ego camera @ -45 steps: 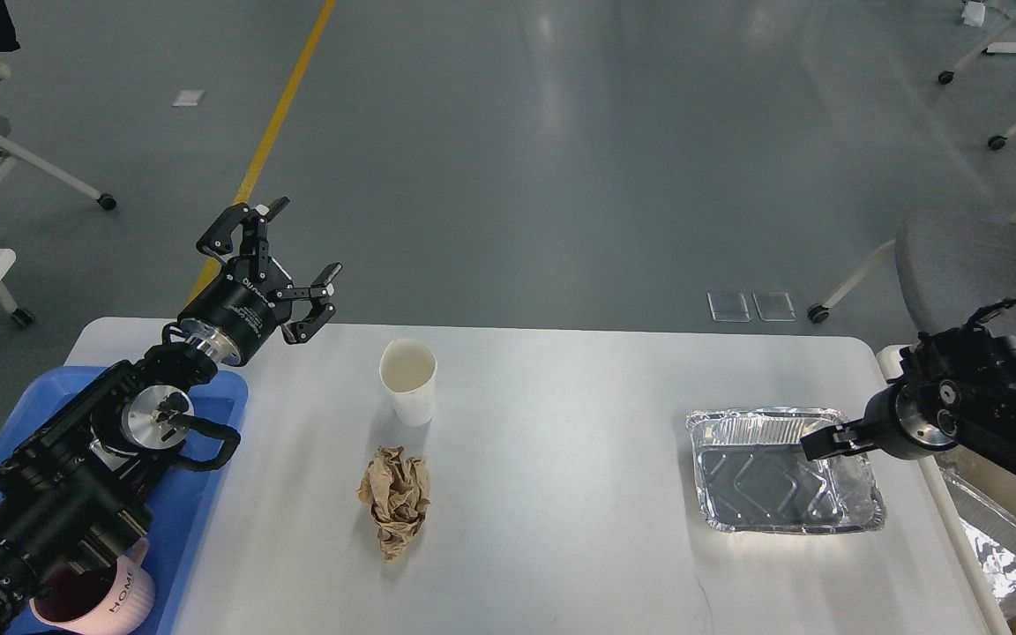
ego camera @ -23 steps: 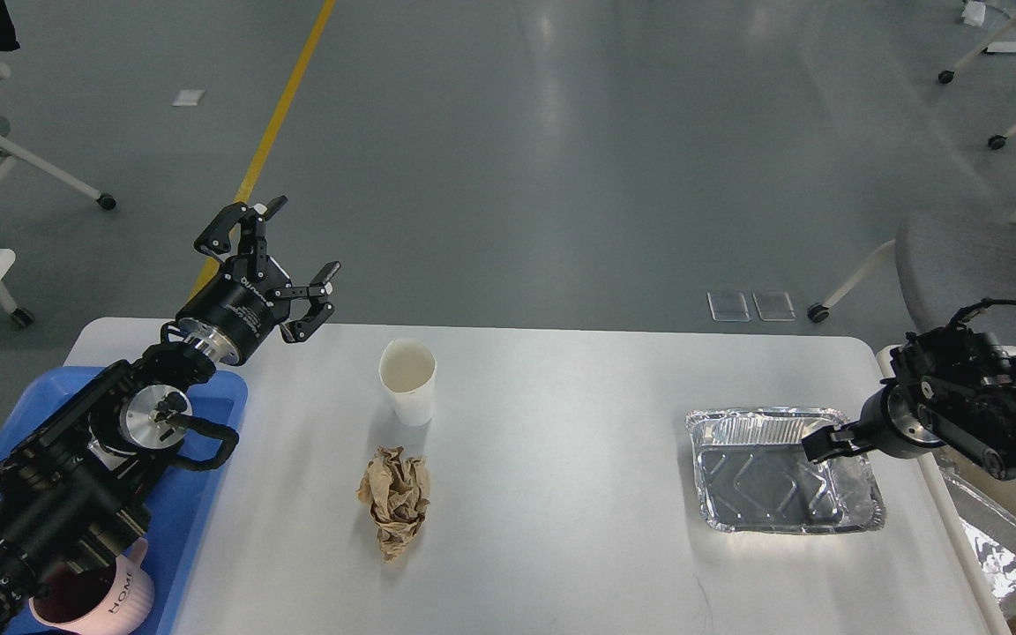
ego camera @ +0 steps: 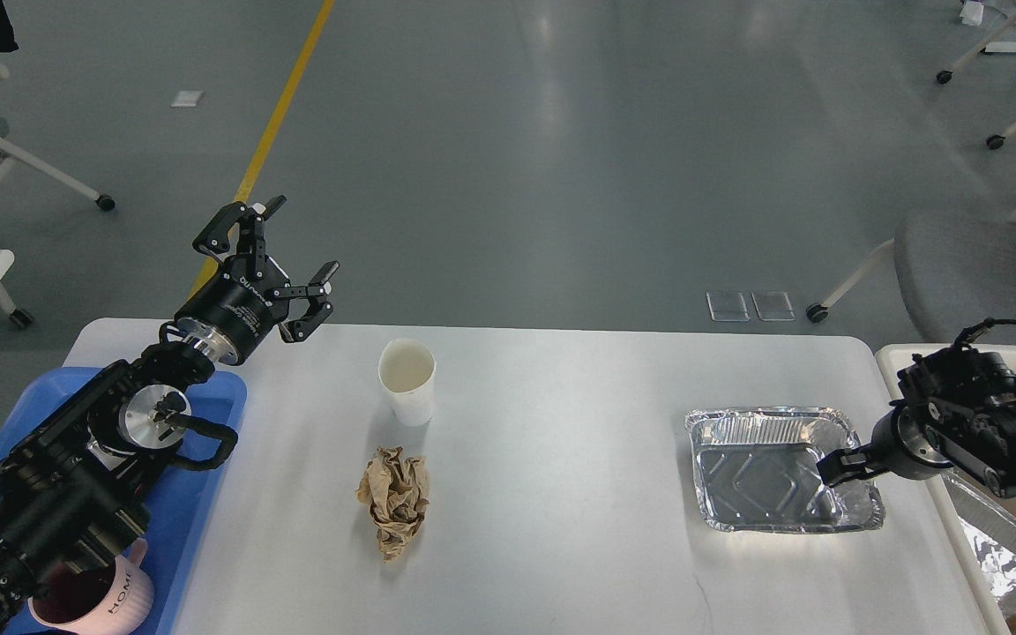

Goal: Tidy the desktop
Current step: 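Reach the right gripper to the foil tray's edge nearest it, then grasp the foil tray rim with the right gripper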

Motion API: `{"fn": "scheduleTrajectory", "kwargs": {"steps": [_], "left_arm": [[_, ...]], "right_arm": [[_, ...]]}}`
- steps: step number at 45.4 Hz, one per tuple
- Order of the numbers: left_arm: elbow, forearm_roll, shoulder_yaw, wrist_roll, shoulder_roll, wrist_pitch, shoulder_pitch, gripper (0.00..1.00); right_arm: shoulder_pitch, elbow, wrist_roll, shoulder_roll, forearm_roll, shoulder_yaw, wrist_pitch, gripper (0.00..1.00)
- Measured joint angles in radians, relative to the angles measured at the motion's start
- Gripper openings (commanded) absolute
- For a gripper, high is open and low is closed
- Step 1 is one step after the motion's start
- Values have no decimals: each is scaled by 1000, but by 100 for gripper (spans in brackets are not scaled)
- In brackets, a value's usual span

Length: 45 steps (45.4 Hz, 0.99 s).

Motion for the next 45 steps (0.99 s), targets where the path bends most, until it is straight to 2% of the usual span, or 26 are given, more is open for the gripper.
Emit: {"fn": "scheduleTrajectory", "kwargs": {"steps": [18,27,31,37,45], "left_arm": [[0,-1,0,0,1,0,0,98],[0,-1,-1,0,2,-1,0,98],[0,-1,-3,-1,2,-1,0,98],[0,0,-4,-2,2,-1,0,98],[0,0,-6,-2,6,-1,0,98]], "right_arm": [[-14,-76,51,50,1,-84,-43,70],[-15,-78,54,57,2,-86,-53,67],[-15,-78,54,58,4,-86,-68,62],[-16,-78,54,59,6,-85,-89,66],[-18,-76,54,56,14,-81,-115,64]]}}
